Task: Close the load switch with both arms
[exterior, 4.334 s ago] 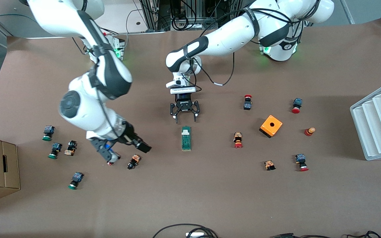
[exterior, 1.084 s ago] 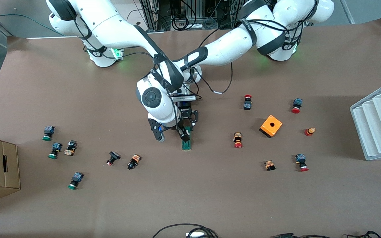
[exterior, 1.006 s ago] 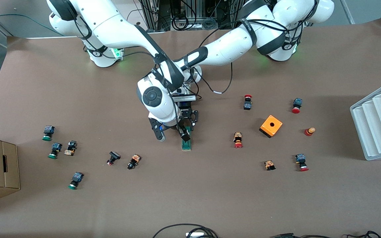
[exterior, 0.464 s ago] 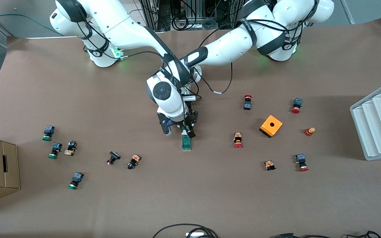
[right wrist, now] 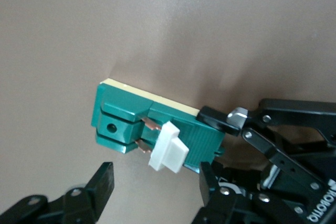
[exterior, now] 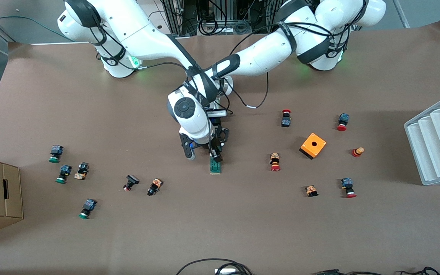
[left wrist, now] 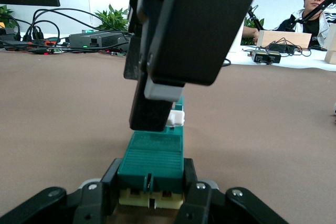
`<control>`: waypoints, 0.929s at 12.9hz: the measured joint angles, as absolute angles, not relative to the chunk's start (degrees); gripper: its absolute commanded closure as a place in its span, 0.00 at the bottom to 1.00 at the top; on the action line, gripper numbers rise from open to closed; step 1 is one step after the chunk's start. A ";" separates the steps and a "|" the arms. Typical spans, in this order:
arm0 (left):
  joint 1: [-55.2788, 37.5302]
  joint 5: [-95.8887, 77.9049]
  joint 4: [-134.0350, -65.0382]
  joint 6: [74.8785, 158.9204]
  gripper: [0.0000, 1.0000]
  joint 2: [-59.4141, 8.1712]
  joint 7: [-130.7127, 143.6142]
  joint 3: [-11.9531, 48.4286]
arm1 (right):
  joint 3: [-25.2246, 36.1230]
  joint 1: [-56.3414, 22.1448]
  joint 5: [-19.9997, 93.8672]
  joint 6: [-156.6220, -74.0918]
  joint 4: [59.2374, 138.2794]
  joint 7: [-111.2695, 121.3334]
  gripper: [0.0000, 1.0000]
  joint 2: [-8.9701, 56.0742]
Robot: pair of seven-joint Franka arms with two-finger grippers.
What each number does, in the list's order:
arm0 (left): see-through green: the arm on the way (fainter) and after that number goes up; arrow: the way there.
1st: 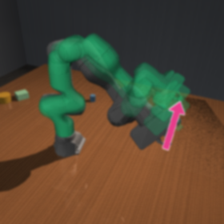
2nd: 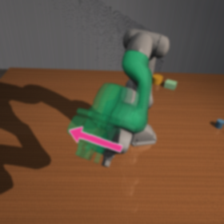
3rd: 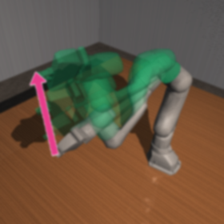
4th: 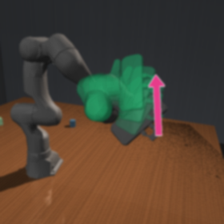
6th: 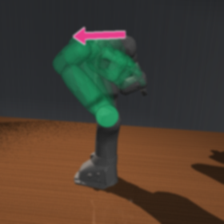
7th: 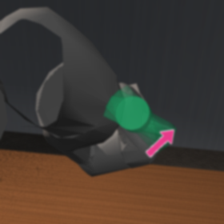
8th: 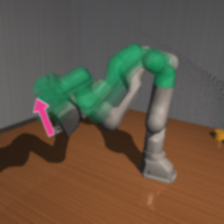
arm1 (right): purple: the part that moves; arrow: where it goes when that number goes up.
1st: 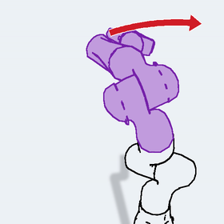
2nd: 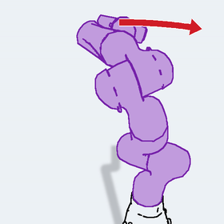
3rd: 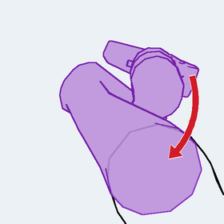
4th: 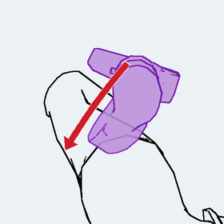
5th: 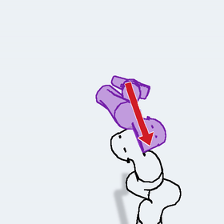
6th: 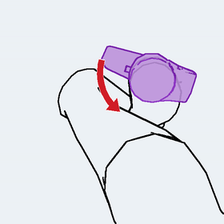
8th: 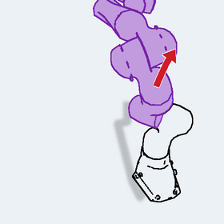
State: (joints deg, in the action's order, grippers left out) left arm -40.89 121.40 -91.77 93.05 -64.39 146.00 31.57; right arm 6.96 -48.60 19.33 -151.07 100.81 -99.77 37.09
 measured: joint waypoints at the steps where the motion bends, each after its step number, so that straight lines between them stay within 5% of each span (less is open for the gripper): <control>1: -40.89 121.40 -91.77 93.05 0.56 -64.39 146.00 31.57 | 7.00 -48.60 19.33 -151.79 100.81 -99.77 0.35 37.53; 12: -40.87 121.40 -91.70 93.06 0.53 -64.39 146.01 31.57 | 7.84 -48.87 19.33 -151.60 100.71 -99.82 0.57 37.35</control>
